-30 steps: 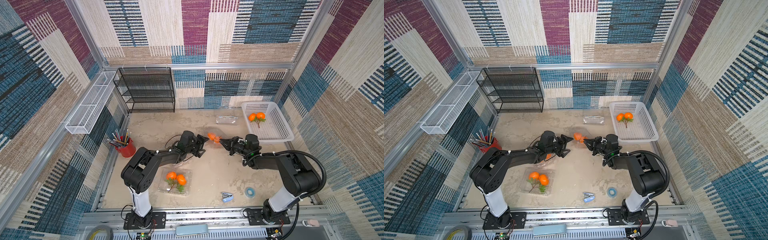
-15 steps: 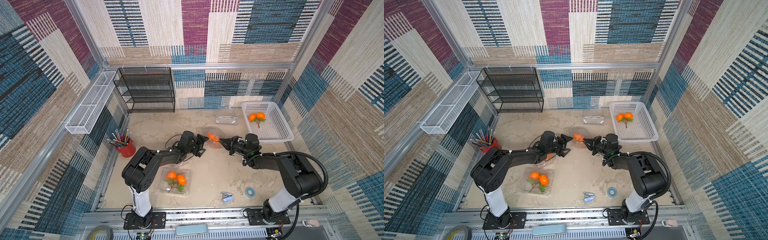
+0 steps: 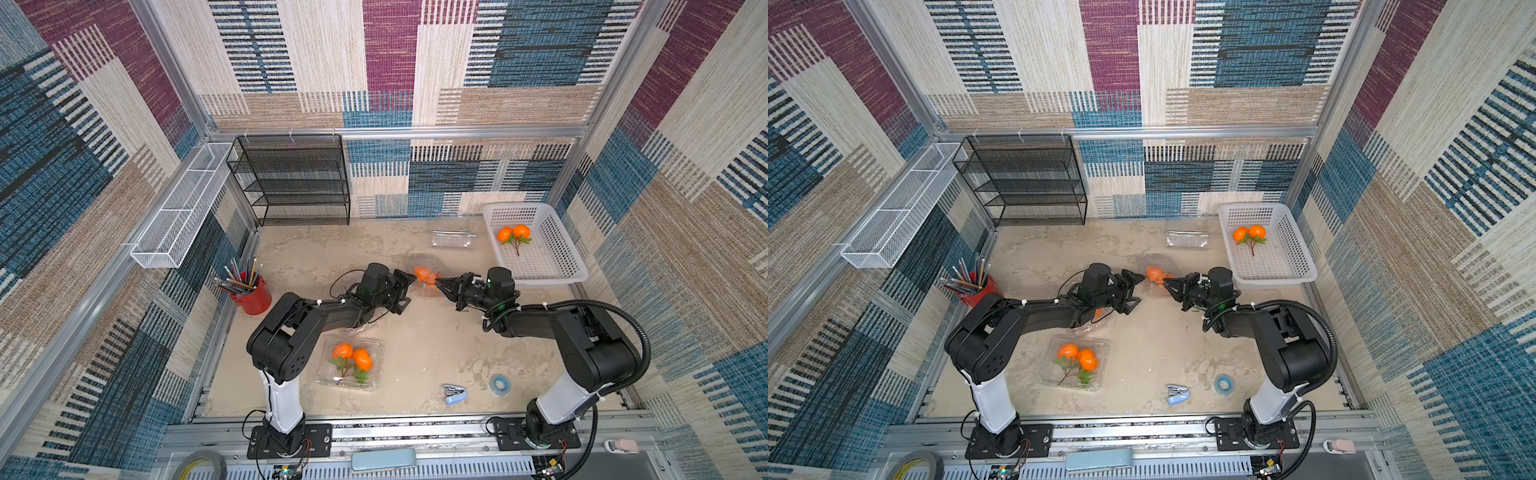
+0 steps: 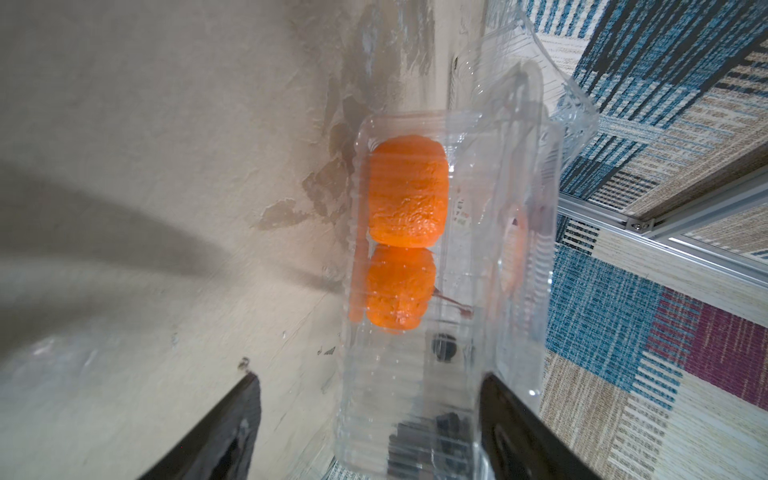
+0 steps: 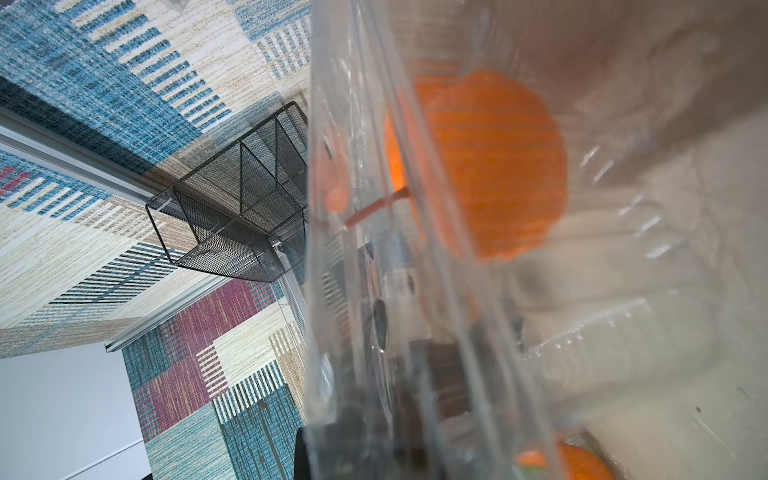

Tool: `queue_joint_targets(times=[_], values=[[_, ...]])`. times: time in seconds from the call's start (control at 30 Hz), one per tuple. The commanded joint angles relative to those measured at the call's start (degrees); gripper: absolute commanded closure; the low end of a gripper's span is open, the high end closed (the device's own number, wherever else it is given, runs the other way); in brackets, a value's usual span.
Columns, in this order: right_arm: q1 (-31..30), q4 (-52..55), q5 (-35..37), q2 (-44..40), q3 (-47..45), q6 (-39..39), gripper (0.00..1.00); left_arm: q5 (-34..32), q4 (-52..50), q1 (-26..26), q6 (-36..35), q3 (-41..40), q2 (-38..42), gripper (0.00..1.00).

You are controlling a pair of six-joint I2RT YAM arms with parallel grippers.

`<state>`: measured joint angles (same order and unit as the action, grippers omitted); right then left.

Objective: Take oranges out of containers
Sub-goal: Open the packing box at the center of the board.

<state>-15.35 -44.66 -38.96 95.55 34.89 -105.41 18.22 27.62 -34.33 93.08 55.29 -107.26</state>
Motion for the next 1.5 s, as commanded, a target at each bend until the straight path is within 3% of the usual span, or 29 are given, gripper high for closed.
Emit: queue_joint_targets(times=[0.0, 0.83, 1.13, 1.47], values=[[-0.76, -3.93, -2.48, 0.77, 1.23, -1.88, 0.84, 2.61, 1.48, -0.78, 0.57, -0.2, -0.15, 0.17], [-2.48, -8.15, 1.23, 2.81, 2.13, -5.69, 0.78, 1.91, -1.22, -1.26, 1.21, -3.5, 1.75, 0.19], [-2.44, -8.58, 3.53, 2.36, 2.01, -7.95, 0.76, 2.48, -10.72, -1.26, -1.03, -2.46, 3.25, 0.21], [-2.58, -11.84, 5.95, 3.14, 1.64, -11.94, 0.78, 3.66, -14.33, -1.37, -1.84, -1.17, 2.26, 0.21]])
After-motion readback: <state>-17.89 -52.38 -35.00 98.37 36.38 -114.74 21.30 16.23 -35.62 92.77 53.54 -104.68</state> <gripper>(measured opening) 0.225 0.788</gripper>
